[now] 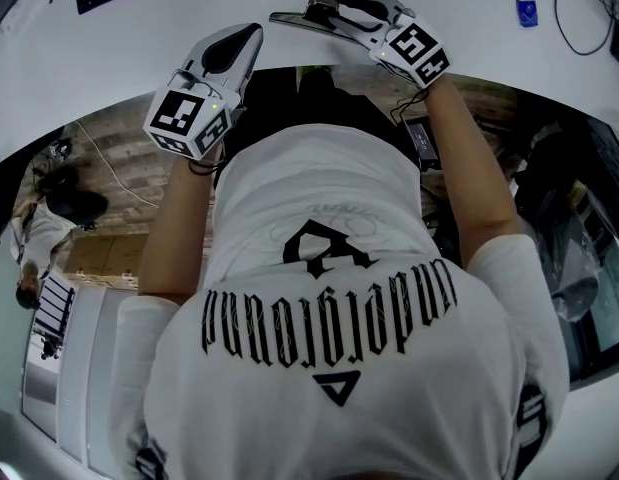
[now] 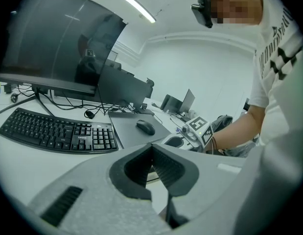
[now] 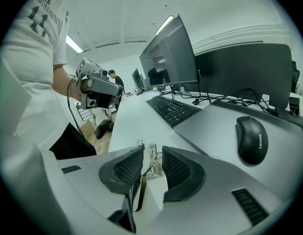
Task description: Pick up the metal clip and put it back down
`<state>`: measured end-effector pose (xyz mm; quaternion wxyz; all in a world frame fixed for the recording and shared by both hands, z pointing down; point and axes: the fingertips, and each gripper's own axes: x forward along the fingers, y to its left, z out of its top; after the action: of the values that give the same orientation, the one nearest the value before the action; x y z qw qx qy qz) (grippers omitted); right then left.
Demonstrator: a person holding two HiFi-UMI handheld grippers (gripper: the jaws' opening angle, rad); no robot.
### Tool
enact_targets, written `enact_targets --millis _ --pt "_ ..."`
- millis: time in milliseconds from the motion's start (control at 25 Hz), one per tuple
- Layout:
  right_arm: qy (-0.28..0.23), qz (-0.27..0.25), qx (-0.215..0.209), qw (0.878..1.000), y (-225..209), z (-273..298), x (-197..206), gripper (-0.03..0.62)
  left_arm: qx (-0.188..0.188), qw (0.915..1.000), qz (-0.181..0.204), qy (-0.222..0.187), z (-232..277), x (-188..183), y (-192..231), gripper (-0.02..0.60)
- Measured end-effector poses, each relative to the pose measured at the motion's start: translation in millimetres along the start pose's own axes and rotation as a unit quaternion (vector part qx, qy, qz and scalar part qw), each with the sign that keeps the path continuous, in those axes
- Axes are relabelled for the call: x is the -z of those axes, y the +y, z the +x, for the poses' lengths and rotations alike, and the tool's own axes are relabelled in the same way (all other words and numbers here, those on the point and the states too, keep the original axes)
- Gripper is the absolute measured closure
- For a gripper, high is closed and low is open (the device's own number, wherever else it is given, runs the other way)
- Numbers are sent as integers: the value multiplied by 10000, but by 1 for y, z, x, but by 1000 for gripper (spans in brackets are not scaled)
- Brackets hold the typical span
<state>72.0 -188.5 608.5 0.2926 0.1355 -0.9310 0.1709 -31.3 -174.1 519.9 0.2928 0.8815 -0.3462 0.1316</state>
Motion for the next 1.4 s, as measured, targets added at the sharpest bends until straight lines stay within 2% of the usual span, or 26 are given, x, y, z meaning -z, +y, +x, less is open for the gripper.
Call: enact_targets --millis 160,520,920,1240,1400 --pt "-67 -98 246 9996 3 -18 -11 493 10 9996 -94 -273 -7 -12 -14 568" --pt "-467 -319 533 9970 35 -76 -44 494 89 9976 292 -619 -22 -32 -71 568" --pt "-978 -638 962 9885 85 -151 -95 561 169 9902 810 -1124 -53 -70 -129 568" --pt "-1287 -755 1251 9809 121 -202 -126 579 217 9856 1047 -1313 -83 -88 -175 568" --pt "-1395 -752 1477 9763 126 -223 -140 580 339 9828 1207 -1353 -92 -98 -191 568"
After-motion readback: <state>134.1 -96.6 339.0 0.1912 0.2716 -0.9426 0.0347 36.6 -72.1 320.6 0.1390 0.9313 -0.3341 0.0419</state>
